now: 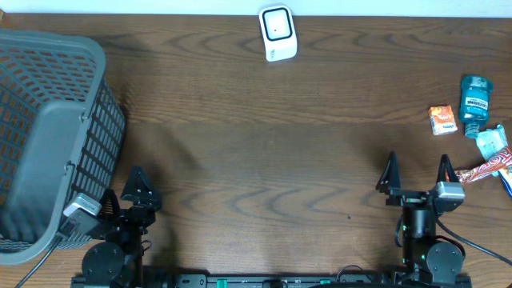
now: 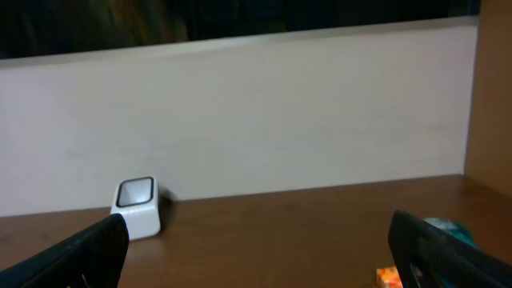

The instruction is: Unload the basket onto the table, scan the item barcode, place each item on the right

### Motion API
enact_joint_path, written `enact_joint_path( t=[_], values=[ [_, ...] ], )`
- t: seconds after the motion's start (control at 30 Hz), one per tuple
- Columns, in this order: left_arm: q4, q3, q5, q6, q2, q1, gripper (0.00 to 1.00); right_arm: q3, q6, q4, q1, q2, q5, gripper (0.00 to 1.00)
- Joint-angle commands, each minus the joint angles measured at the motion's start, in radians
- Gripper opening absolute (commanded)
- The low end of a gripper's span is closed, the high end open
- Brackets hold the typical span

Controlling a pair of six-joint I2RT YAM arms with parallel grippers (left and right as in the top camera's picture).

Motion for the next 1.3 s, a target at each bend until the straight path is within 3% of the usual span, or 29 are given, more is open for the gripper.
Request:
enact_joint_path(
  t=[0.0, 0.67, 1.27],
  values=[
    [0.002, 0.001, -0.013, -0.005, -0.006, -0.005, 0.98, -0.016, 0.015, -0.018, 0.006, -0.010, 0.029, 0.99],
    [0.002, 0.001, -0.013, -0.005, -0.006, -0.005, 0.98, -0.016, 0.031, -0.260, 0.006, -0.010, 0.093, 0.99],
    [0.002, 0.001, -0.013, -0.005, -0.006, -0.005, 0.98, -0.016, 0.019, -0.261, -0.008, -0.010, 0.070, 0.99]
  ],
)
